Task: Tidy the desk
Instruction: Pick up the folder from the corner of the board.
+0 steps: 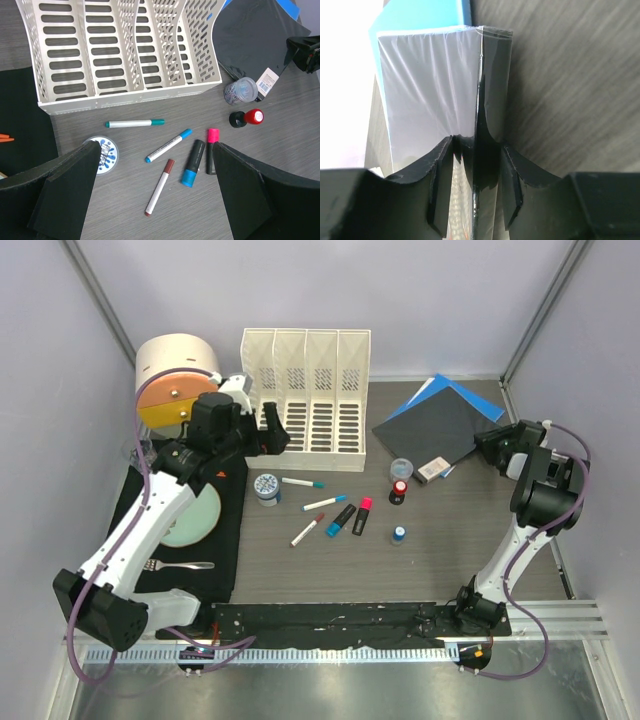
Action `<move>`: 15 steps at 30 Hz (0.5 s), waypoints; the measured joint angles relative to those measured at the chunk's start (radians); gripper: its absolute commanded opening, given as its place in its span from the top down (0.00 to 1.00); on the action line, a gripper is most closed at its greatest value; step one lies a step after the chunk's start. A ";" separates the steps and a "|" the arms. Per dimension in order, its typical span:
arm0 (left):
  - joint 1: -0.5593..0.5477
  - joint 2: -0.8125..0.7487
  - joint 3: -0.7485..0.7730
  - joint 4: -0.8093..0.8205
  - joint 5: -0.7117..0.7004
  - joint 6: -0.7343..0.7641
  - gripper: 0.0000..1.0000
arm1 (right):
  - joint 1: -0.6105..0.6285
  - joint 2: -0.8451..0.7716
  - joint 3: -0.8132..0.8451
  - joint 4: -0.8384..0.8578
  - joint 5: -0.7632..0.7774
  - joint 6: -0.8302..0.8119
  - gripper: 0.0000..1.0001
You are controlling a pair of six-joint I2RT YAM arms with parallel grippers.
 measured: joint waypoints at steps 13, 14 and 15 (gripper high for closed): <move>0.000 -0.008 -0.021 0.003 0.000 -0.008 0.00 | -0.003 -0.058 0.025 -0.153 0.023 -0.032 0.99; 0.000 -0.010 -0.022 0.005 0.000 -0.008 0.00 | -0.003 -0.058 0.031 -0.158 0.023 -0.032 0.99; 0.000 -0.011 -0.022 0.006 0.000 -0.008 0.00 | -0.003 -0.058 0.034 -0.159 0.022 -0.032 0.99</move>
